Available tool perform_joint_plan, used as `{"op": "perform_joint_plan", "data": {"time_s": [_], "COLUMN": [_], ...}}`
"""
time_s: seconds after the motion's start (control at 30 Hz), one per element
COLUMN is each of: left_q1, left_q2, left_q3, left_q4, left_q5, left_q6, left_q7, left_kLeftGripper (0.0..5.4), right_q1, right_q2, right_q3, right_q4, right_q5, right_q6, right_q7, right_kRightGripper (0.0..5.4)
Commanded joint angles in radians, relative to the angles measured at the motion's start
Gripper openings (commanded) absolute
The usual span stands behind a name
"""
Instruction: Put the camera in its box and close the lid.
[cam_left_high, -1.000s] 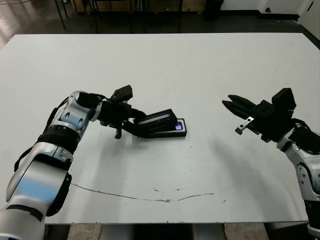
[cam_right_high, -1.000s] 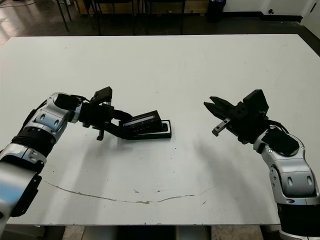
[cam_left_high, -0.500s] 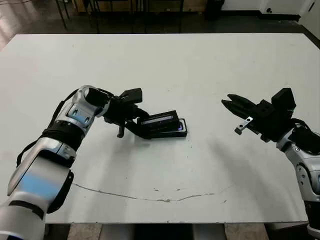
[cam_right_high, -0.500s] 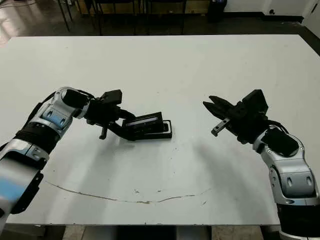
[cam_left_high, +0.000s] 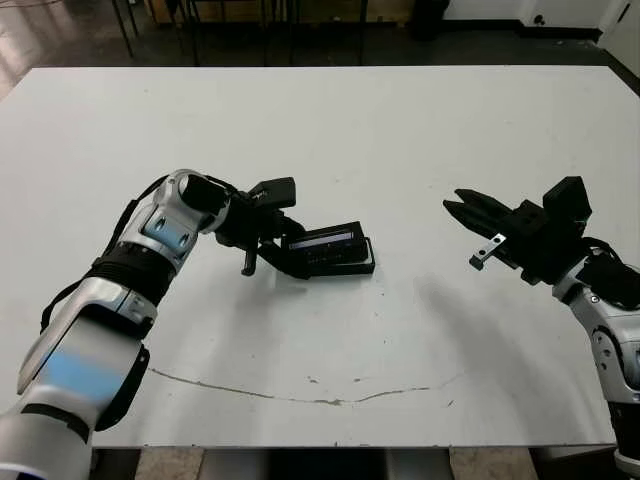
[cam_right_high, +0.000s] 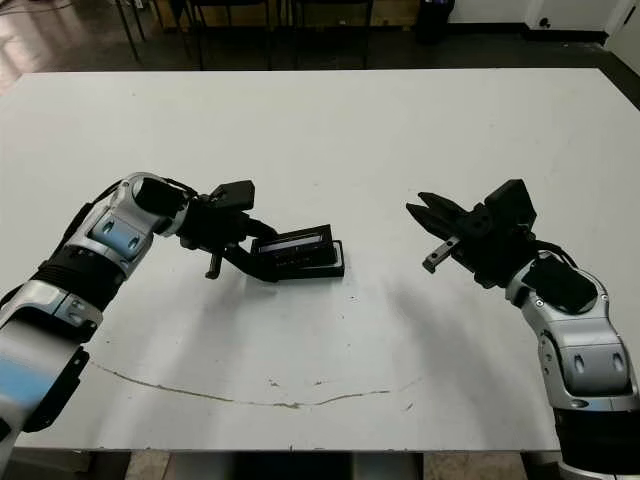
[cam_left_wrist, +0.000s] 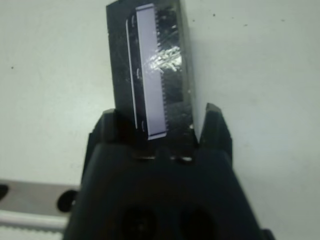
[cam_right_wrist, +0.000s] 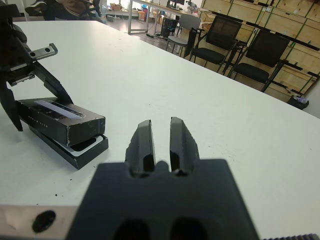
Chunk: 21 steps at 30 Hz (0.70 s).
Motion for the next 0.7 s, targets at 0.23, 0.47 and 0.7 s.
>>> {"op": "perform_joint_plan", "data": {"time_s": [0.23, 0.47, 0.7], "left_q1": [0.072, 0.106, 0.104], "left_q2": [-0.039, -0.045, -0.056], "left_q3": [-0.026, -0.078, -0.115], "left_q4": [-0.033, -0.096, -0.087], "left_q5": [0.003, 0.062, 0.087], "left_q6": [0.013, 0.017, 0.006], "left_q7": [0.044, 0.137, 0.161], "left_kLeftGripper": [0.9, 0.9, 0.9], "right_q1": [0.012, 0.017, 0.023], "right_q2": [-0.003, -0.008, -0.012], "right_q3": [0.004, -0.002, -0.002], "right_q4": [0.013, 0.004, -0.016], "right_q5": [0.001, -0.002, -0.004], "right_q6": [-0.001, -0.002, 0.012], "right_q7": [0.007, 0.003, -0.002], "right_kRightGripper": [0.0, 0.0, 0.0]}}
